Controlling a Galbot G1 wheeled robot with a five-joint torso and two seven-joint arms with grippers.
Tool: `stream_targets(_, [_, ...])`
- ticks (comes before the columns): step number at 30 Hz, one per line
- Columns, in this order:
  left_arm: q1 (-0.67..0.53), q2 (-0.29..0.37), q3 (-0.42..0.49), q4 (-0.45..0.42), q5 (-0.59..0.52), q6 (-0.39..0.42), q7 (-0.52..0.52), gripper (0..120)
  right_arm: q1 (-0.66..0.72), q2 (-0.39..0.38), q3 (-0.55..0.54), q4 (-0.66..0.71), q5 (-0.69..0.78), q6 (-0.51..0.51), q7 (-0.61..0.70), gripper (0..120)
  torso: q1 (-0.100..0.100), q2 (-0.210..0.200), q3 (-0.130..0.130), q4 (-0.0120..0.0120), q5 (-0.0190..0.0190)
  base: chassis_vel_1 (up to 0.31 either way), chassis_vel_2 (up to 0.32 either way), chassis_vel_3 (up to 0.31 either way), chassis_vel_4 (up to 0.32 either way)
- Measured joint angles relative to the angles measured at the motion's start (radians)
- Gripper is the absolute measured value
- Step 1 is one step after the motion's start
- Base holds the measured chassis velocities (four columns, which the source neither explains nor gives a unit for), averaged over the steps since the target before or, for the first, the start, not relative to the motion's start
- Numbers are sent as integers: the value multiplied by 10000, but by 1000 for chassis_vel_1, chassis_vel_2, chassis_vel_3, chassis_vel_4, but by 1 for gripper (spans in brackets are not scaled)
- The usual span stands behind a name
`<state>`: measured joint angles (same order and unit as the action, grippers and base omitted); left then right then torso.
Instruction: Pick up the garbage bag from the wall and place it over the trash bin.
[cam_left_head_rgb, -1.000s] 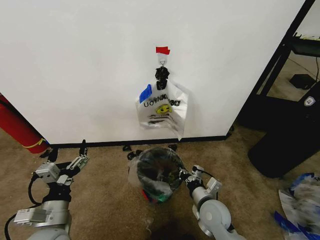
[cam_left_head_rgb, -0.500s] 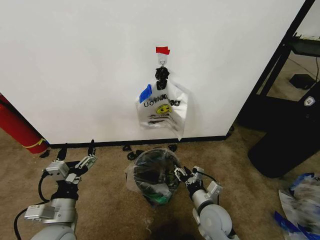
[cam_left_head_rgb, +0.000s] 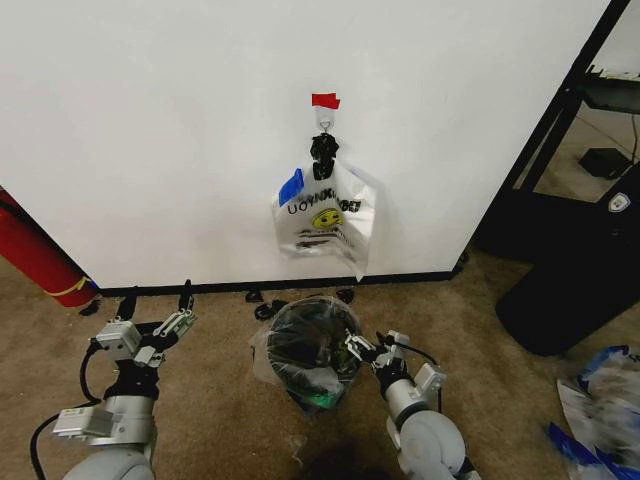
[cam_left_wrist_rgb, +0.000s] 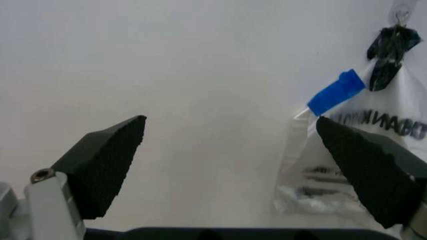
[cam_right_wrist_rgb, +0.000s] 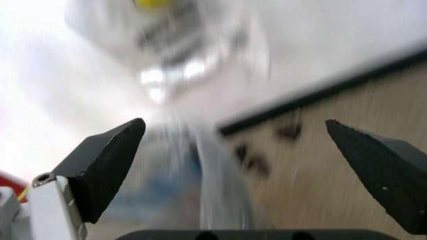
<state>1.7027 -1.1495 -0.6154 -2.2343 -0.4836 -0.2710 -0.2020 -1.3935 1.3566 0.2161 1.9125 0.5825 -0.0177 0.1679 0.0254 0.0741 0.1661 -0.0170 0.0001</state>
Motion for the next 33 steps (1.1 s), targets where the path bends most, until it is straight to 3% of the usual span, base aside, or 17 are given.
stream_targets(5, [-51,-187,413,237,807,-198,-61,100,-1104,222,818,965,-2839,1744,-133,100,0,0,-1,-2,-1,0,0,0,0])
stream_targets(12, [-101,-393,513,408,1451,-537,-101,100,-3171,656,1952,2254,-4732,3435,-350,100,0,0,0,-5,-2,0,0,0,0])
stream_targets(17, [185,-491,354,422,1979,-970,52,100,-4288,1048,2140,3133,-5298,4249,-501,100,-1,0,-1,-1,-1,0,0,0,0])
stream_targets(25, [500,-523,391,351,2415,-1621,205,100,-4813,1228,2097,4013,-5621,4474,-629,100,-1,0,0,-1,-1,0,0,0,0])
stream_targets(33, [461,-699,578,576,2512,-1844,137,100,-4827,1498,2077,3965,-5608,4368,-600,100,0,0,0,-1,-1,0,0,0,0])
